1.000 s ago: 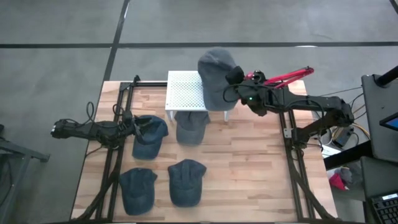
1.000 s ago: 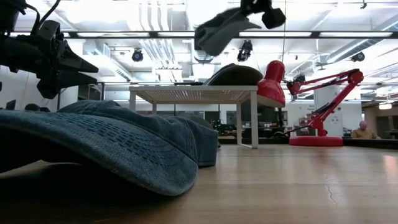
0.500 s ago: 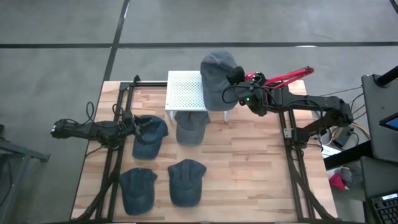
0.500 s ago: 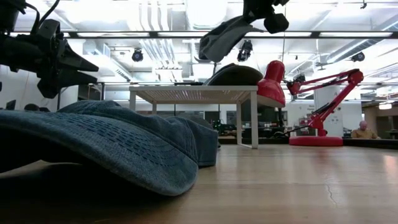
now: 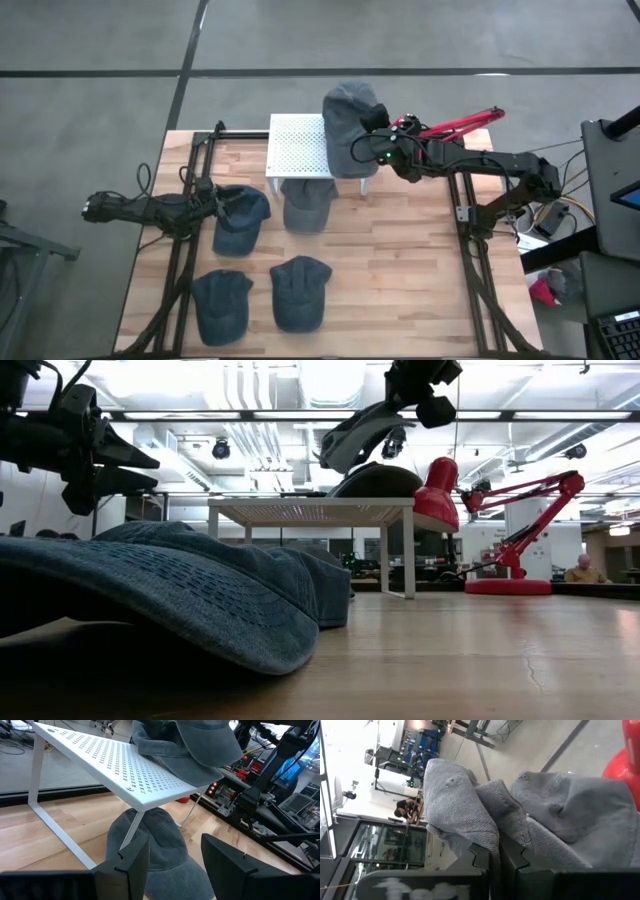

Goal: Stack small to large cups/mugs on shelf
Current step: Stack the left gray cup on the other gray cup on the shelf

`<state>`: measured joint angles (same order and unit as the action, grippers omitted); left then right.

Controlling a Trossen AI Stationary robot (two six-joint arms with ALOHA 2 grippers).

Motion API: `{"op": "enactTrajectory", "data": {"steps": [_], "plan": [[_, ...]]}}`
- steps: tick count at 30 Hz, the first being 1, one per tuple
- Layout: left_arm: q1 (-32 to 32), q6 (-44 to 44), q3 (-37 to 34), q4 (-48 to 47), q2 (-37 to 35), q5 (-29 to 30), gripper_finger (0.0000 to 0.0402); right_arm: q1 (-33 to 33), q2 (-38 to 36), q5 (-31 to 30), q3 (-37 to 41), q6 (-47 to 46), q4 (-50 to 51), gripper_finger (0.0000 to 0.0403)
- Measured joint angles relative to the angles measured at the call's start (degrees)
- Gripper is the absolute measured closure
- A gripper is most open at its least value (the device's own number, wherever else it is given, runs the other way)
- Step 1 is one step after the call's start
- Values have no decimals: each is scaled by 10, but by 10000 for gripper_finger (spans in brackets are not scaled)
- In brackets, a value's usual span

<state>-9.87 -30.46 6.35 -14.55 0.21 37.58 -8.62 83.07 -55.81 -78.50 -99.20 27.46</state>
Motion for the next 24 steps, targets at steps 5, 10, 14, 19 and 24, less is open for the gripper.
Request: {"op": "enactTrajectory", "data": {"steps": [5, 10, 14, 19, 24], "plan": [[0, 0, 0, 0, 0, 0, 221, 1, 10, 9, 0, -3, -14, 394], [0, 0, 0, 0, 0, 0, 221, -4, 13, 8, 0, 2, -15, 394], [-1, 0, 0, 0, 0, 0, 221, -6, 17, 8, 0, 7, -11, 394], [-1, 0, 0, 0, 0, 0, 221, -6, 23, 8, 0, 8, -7, 394], [0, 0, 0, 0, 0, 0, 221, -8, 23, 8, 1, 33, -2, 394]]}}
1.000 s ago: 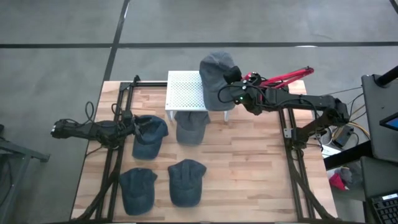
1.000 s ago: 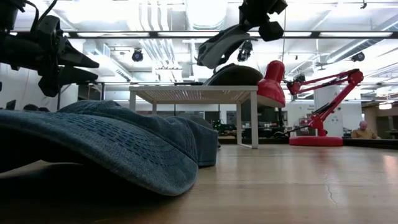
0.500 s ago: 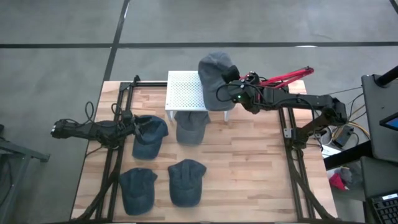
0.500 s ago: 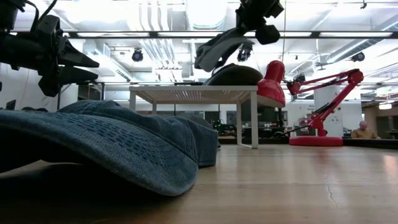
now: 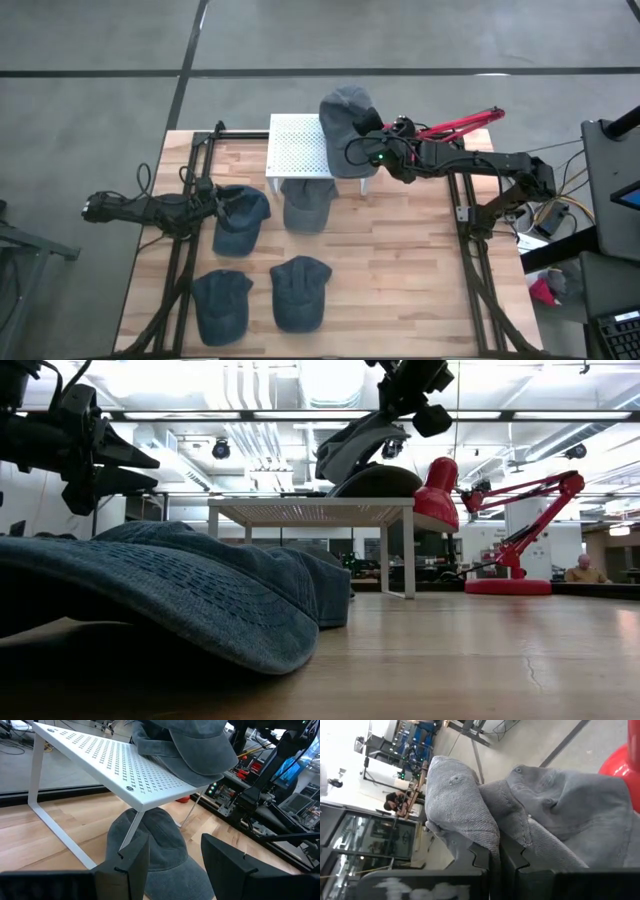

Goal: Stack small to large cups/mugs on shelf
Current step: Stack the left gray cup on the other gray cup on the shelf

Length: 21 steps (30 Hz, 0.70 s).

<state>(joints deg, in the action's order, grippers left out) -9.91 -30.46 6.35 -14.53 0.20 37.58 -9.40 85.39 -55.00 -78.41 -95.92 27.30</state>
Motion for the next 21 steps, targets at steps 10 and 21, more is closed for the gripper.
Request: {"op": "enactTrajectory", "data": {"steps": [10, 21], "plan": [[0, 0, 0, 0, 0, 0, 220, -1, 0, 7, 0, 4, 17, 394], [0, 0, 0, 6, 0, 0, 221, -5, -1, 44, 1, 59, 30, 394]]}}
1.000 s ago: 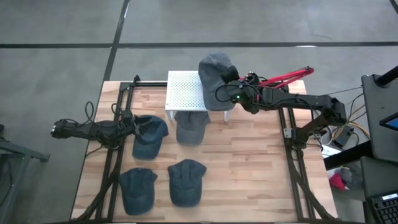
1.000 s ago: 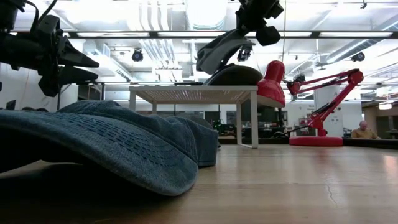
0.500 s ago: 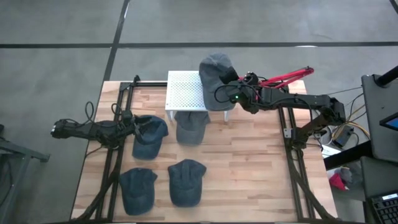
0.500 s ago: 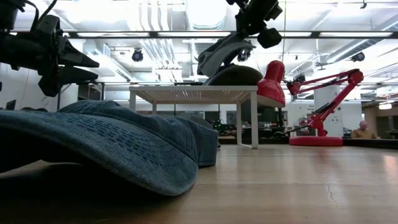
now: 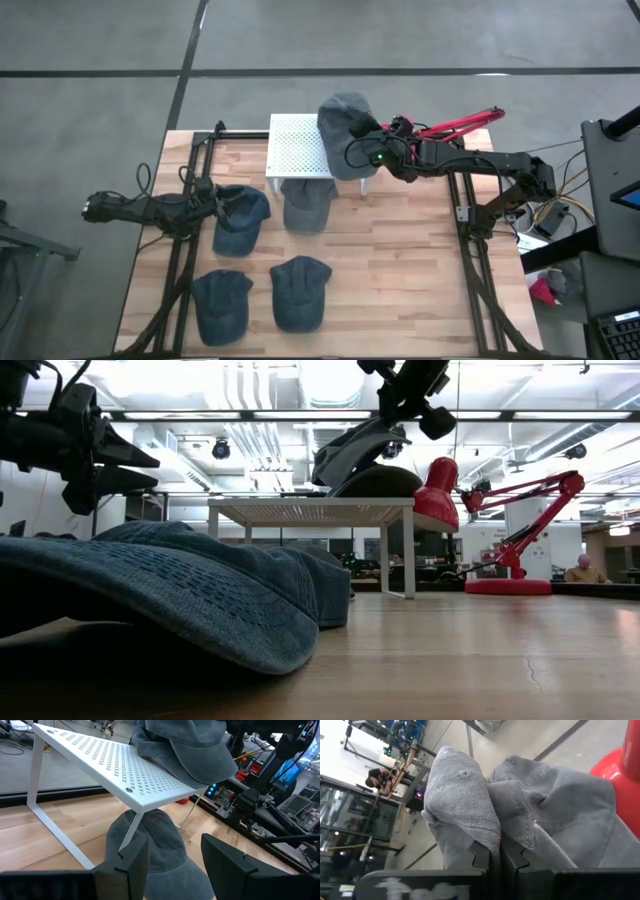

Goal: Stack small to large cups/mugs on shelf
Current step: Stack the left gray cup on the other gray cup on the shelf, then stack the gray cup on the other gray cup on the shelf

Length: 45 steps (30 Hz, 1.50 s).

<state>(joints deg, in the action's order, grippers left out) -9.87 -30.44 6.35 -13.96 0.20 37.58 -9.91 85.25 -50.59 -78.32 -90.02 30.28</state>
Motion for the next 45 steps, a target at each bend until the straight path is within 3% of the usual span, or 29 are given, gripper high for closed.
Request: {"op": "enactTrajectory", "data": {"steps": [18, 27, 34, 45], "plan": [[0, 0, 0, 4, 0, 0, 220, -4, -4, 2, 0, 96, 13, 389], [0, 0, 0, 7, 0, 0, 221, -9, -4, 2, 0, 105, 17, 313], [0, 0, 0, 15, 0, 0, 220, -9, -17, 11, 0, 106, 87, 253], [0, 0, 0, 20, 0, 0, 220, -10, -70, 9, 0, 132, 129, 238]]}}
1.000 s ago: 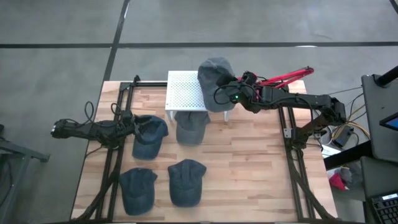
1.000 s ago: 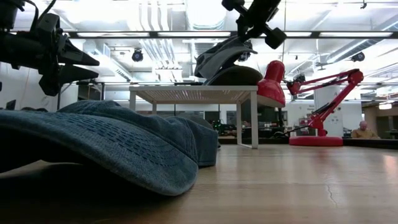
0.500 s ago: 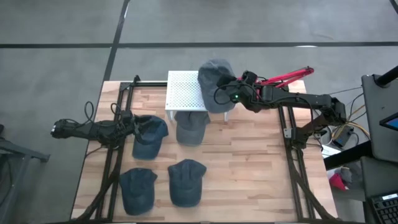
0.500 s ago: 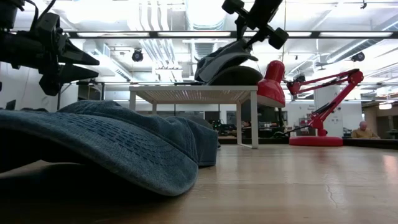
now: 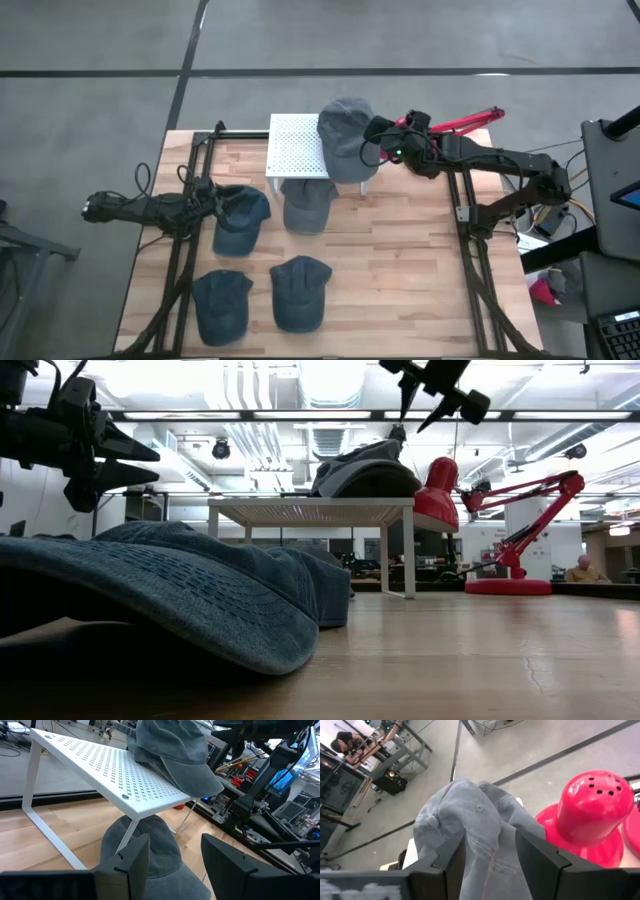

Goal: Stack small to large cups/mugs on shelf
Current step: Stack the gray cup on the other gray cup on the shelf

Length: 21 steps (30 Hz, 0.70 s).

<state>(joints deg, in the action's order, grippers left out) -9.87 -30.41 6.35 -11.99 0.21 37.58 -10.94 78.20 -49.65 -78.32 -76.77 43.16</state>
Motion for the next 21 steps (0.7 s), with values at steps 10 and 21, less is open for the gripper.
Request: {"op": "enactTrajectory", "data": {"steps": [10, 21], "plan": [[0, 0, 0, 0, 0, 0, 220, 2, -12, 117, 0, 104, 0, 260], [0, 0, 0, -1, 0, 0, 221, 20, 4, 268, 0, 195, -3, 275]]}}
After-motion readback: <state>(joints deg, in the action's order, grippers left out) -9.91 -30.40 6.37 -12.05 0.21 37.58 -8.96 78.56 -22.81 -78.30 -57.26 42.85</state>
